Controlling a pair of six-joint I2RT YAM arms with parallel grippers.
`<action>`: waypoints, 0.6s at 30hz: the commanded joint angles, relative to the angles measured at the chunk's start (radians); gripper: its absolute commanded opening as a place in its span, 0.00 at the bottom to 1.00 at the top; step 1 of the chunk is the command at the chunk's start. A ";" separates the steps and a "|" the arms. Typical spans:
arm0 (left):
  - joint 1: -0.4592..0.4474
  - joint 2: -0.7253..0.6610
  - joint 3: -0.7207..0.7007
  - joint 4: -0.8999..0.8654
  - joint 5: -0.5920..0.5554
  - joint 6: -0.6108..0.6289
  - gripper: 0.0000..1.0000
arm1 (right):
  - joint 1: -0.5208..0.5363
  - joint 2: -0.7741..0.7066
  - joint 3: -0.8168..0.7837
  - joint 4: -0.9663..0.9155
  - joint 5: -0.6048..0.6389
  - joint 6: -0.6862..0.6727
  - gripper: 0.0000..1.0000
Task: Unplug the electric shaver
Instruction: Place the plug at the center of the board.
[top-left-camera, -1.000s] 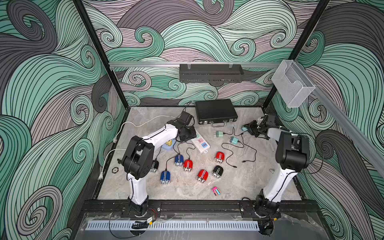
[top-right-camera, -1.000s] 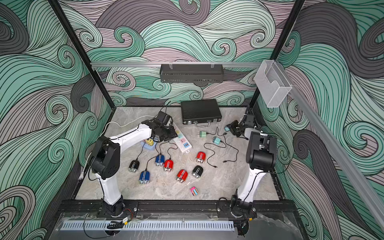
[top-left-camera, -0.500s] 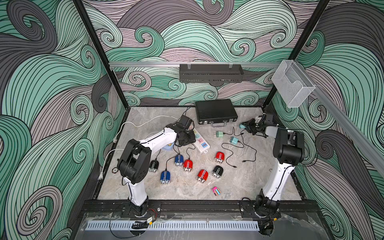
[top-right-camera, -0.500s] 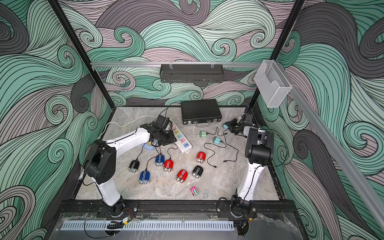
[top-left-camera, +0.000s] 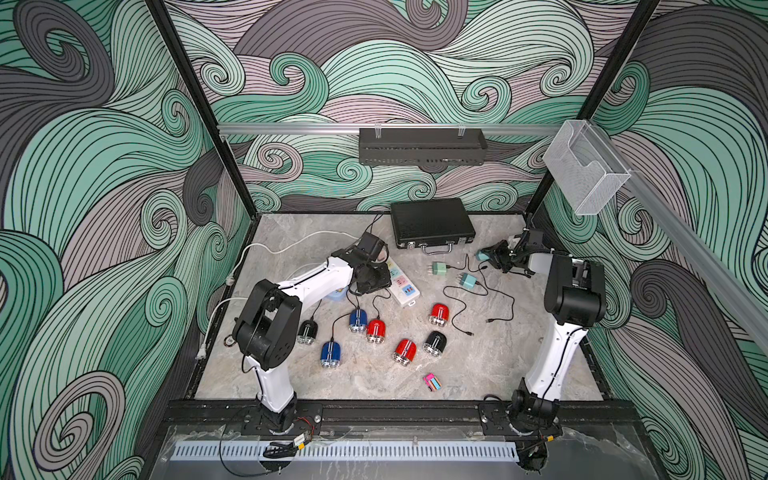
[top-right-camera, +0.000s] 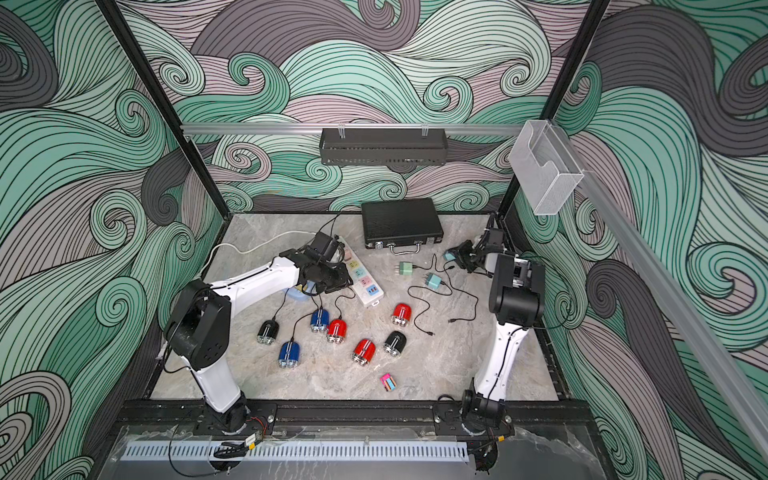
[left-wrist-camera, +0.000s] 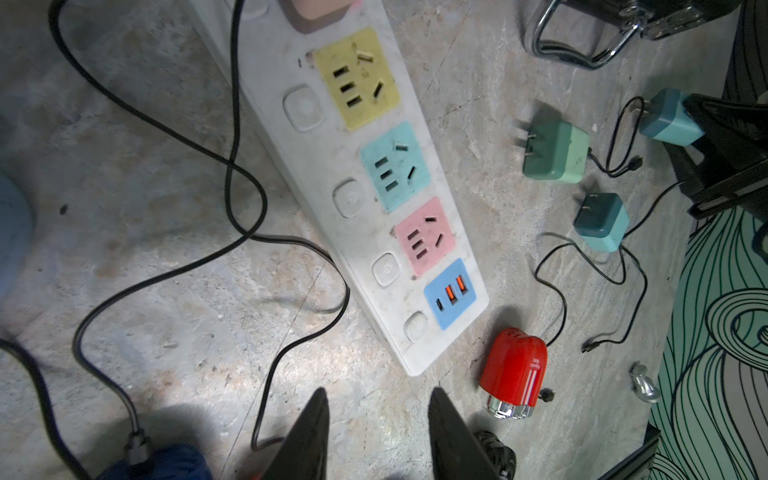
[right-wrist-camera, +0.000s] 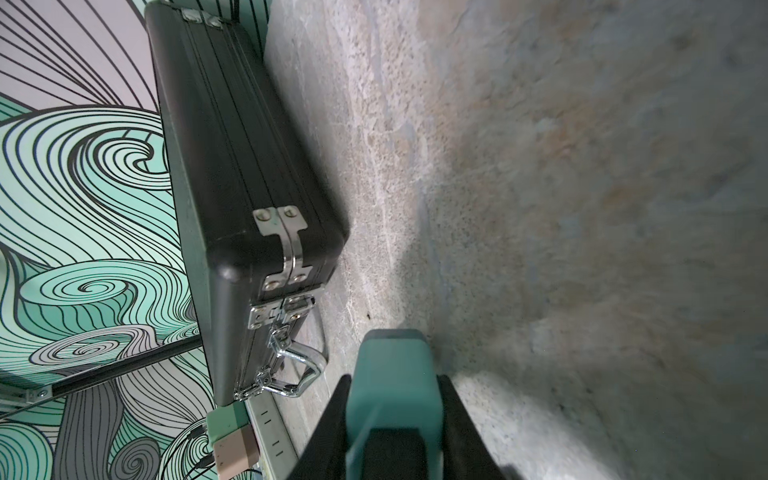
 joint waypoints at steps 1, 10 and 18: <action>-0.004 -0.039 -0.013 0.006 -0.019 0.016 0.40 | 0.007 -0.006 -0.001 -0.008 -0.002 -0.001 0.31; -0.004 -0.032 -0.013 0.007 -0.022 0.022 0.40 | 0.005 -0.050 -0.026 -0.048 0.013 -0.012 0.44; -0.004 -0.035 -0.008 0.001 -0.033 0.031 0.40 | -0.010 -0.105 -0.067 -0.115 0.048 -0.030 0.44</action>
